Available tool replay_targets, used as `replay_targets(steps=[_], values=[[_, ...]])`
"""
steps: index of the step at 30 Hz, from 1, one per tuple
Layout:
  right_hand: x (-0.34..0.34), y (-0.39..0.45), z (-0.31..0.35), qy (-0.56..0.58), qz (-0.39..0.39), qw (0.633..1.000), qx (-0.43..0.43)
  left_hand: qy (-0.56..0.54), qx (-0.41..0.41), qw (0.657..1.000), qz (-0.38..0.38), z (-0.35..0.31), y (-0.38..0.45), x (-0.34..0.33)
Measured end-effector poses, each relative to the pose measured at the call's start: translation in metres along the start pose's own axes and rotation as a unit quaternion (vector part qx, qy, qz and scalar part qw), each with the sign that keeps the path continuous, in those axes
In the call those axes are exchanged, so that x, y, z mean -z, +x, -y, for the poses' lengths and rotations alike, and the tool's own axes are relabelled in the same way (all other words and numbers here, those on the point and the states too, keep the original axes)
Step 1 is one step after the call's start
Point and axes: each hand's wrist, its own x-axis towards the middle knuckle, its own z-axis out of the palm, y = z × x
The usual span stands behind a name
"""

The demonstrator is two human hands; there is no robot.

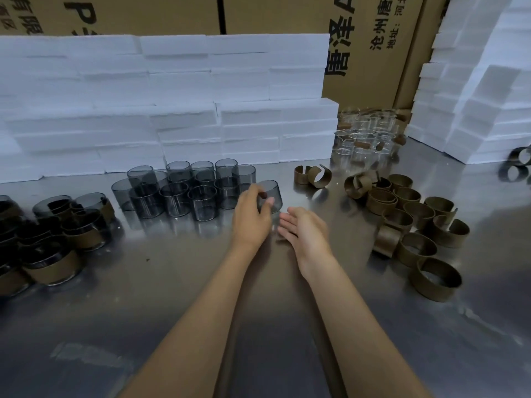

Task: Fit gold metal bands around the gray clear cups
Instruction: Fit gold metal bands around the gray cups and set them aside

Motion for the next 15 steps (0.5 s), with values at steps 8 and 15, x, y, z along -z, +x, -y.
replay_targets(steps=[8,15], values=[[-0.01,-0.018,0.001,-0.135,0.112,0.982,0.074,-0.439,0.214,0.873,0.019,-0.022,-0.043,0.054],[-0.021,-0.029,-0.007,-0.132,0.167,0.976,0.047,-0.442,0.214,0.867,0.083,-0.017,-0.054,0.079]])
